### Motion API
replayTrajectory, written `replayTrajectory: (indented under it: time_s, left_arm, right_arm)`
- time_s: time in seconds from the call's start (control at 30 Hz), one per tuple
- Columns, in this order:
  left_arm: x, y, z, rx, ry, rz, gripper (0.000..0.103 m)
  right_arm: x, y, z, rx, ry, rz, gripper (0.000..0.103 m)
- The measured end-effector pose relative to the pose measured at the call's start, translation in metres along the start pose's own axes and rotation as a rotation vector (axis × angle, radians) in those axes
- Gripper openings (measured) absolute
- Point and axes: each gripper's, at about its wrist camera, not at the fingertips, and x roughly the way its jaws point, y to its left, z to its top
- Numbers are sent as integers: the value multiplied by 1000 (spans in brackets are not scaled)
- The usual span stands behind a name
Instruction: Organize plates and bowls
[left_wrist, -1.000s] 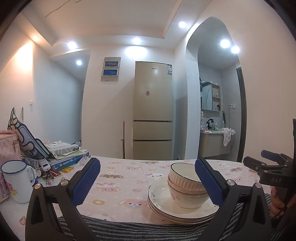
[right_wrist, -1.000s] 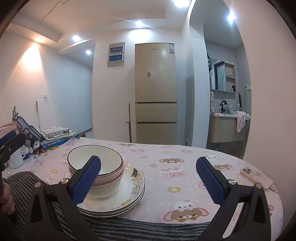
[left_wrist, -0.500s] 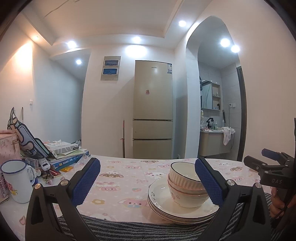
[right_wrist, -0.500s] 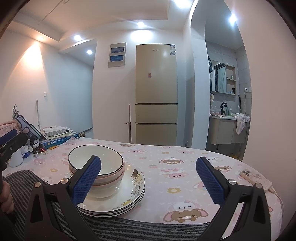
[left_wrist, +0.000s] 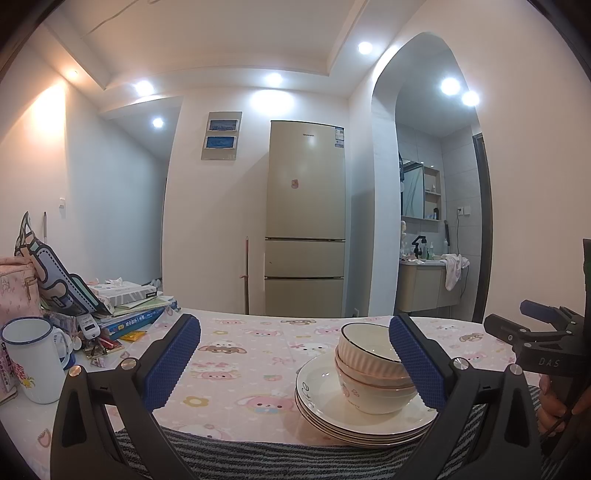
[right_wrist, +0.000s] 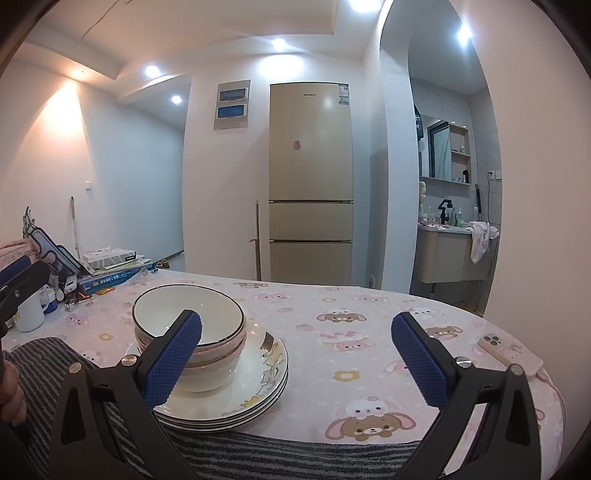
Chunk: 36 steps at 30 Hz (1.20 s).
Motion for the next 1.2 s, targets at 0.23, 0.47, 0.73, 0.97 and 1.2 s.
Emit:
replayTrajectory:
  time_s: [0.23, 0.47, 0.73, 0.97, 1.2]
  left_arm:
    - [1, -1, -1, 3, 4, 21, 103]
    - [2, -3, -1, 13, -4, 26, 103]
    - [-4, -4, -2, 7, -18, 57, 103]
    - [-9, -5, -3, 3, -34, 52, 103]
    - [-7, -2, -2, -14, -15, 51, 103]
  right_arm:
    - [0, 0, 0, 0, 3, -3, 103]
    - [1, 2, 1, -16, 14, 1, 103]
    - [7, 7, 1, -36, 40, 19, 103]
    - [13, 5, 0, -27, 67, 29, 103]
    - [13, 14, 0, -67, 68, 42, 103]
